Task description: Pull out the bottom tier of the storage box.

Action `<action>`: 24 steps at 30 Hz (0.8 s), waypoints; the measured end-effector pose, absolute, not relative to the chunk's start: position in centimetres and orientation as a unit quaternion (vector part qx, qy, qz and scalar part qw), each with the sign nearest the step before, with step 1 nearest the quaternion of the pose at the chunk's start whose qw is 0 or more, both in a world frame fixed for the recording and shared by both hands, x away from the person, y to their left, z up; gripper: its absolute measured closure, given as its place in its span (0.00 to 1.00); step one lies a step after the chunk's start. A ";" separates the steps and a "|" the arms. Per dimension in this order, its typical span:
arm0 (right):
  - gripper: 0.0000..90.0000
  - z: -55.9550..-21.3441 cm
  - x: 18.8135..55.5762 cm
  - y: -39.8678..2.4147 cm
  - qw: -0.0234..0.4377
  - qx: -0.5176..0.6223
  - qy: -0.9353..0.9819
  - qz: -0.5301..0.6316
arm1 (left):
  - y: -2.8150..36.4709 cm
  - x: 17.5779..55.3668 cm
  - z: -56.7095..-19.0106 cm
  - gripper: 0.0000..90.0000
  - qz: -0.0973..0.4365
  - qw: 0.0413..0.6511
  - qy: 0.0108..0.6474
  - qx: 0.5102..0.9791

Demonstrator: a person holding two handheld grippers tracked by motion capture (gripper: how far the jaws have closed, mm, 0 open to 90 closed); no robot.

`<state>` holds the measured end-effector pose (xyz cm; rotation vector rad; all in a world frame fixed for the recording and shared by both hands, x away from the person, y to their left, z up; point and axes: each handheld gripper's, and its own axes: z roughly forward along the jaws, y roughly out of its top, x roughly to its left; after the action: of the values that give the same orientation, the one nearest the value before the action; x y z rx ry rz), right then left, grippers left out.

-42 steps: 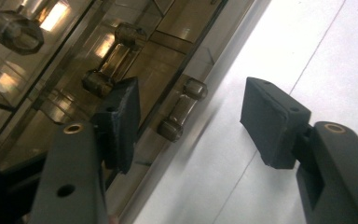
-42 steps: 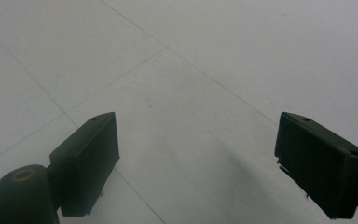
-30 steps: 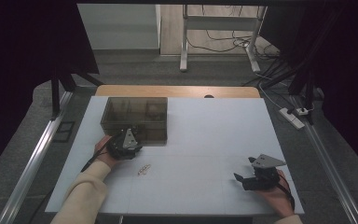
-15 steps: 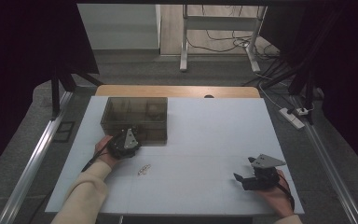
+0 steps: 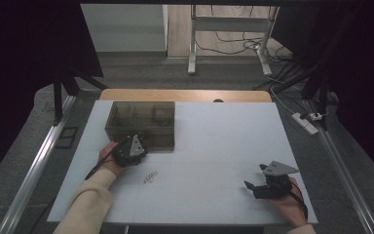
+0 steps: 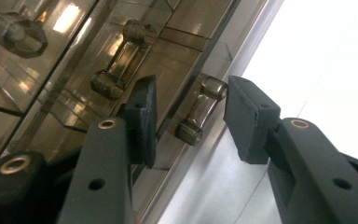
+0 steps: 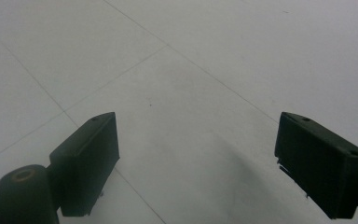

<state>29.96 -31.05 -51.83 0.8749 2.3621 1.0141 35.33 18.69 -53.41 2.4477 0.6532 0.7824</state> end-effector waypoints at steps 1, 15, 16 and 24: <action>0.15 -51.8 29.9 -31.0 0.212 0.315 0.850 0.365 | 18.7 35.3 -53.4 0.61 0.287 0.242 0.238 0.896; 0.15 -51.8 29.9 -31.1 0.213 0.316 0.849 0.367 | 18.6 34.9 -53.3 0.62 0.282 0.238 0.228 0.901; 0.15 -51.8 29.9 -31.1 0.213 0.317 0.849 0.367 | 18.6 34.9 -53.3 0.62 0.281 0.238 0.228 0.901; 0.15 -51.8 29.9 -31.1 0.213 0.316 0.849 0.366 | 18.7 34.7 -53.2 0.63 0.275 0.236 0.226 0.904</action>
<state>29.91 -31.10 -51.78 0.8782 2.3560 1.0169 34.68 18.65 -53.15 2.4796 0.6185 0.7551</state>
